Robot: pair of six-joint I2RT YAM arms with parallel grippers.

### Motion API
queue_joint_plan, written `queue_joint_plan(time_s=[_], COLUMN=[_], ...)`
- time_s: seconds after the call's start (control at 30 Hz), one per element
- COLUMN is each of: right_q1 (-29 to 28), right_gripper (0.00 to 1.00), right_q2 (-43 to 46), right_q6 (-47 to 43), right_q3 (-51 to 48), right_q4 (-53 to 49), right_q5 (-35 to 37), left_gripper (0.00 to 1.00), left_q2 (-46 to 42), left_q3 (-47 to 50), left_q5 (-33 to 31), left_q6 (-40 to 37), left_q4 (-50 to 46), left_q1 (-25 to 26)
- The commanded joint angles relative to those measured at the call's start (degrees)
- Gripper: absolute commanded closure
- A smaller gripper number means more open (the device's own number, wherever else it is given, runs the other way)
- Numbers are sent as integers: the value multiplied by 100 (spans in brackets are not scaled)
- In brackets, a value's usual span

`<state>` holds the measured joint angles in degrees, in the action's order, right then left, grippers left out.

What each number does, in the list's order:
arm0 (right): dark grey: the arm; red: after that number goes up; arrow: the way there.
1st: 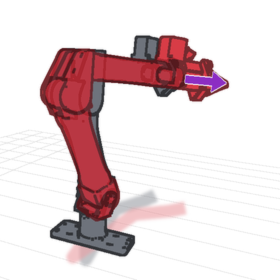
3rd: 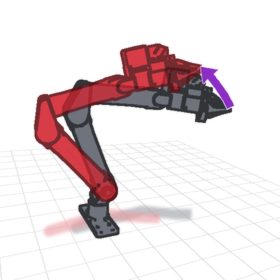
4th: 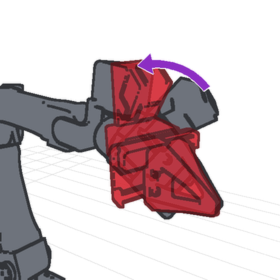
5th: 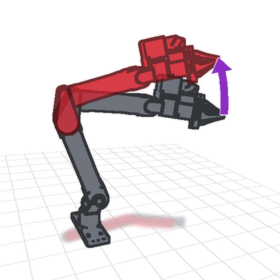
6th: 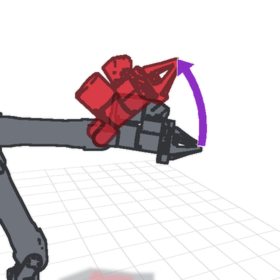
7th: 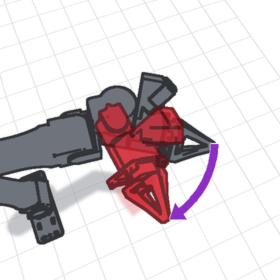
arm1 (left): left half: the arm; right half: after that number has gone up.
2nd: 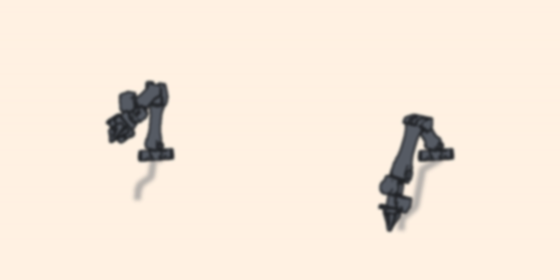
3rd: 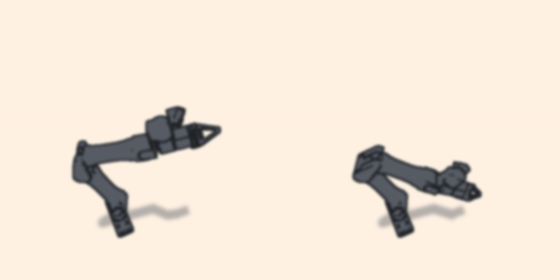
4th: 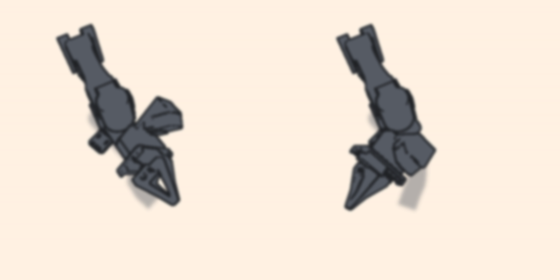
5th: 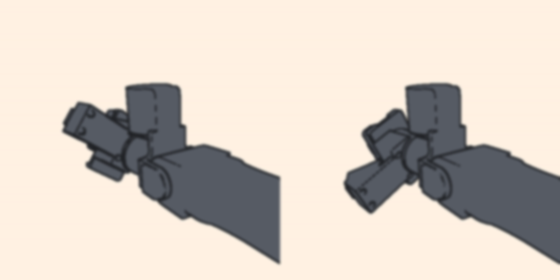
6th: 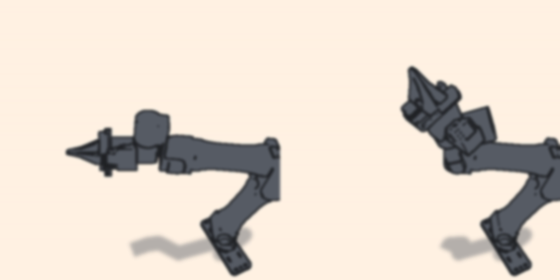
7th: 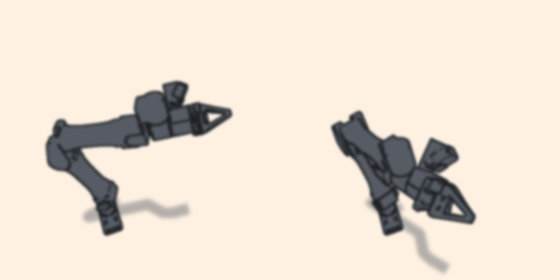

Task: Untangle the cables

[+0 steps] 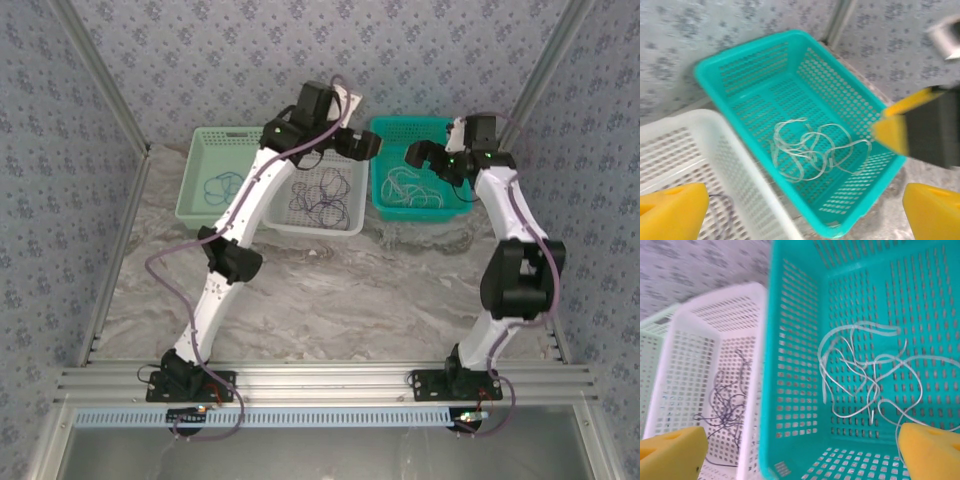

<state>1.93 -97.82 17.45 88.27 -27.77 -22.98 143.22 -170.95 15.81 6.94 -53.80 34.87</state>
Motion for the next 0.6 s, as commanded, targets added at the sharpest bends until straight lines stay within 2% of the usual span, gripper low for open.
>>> queue_joint_plan(time_s=[0.0,0.23,0.4,0.57], right_q1=[-39,90,180,228], right_gripper=[0,0,0,0], right_q2=[721,2204,2711,2898], right_q6=[-583,-1177,-1223,-1268], right_q3=[-854,-2760,-3564,-3876], right_q4=[809,1775,2314,2575], right_q5=[626,1518,1579,1595], left_gripper=[0,1,1,1], left_q2=[-453,-636,-698,-801], left_q3=[-166,-166,-166,-175], left_q5=[-793,-1701,-1922,-2277], left_q6=[-249,-602,-405,-479], left_q4=[-636,-1382,-1754,-1932], left_q1=[-120,-393,-712,-770])
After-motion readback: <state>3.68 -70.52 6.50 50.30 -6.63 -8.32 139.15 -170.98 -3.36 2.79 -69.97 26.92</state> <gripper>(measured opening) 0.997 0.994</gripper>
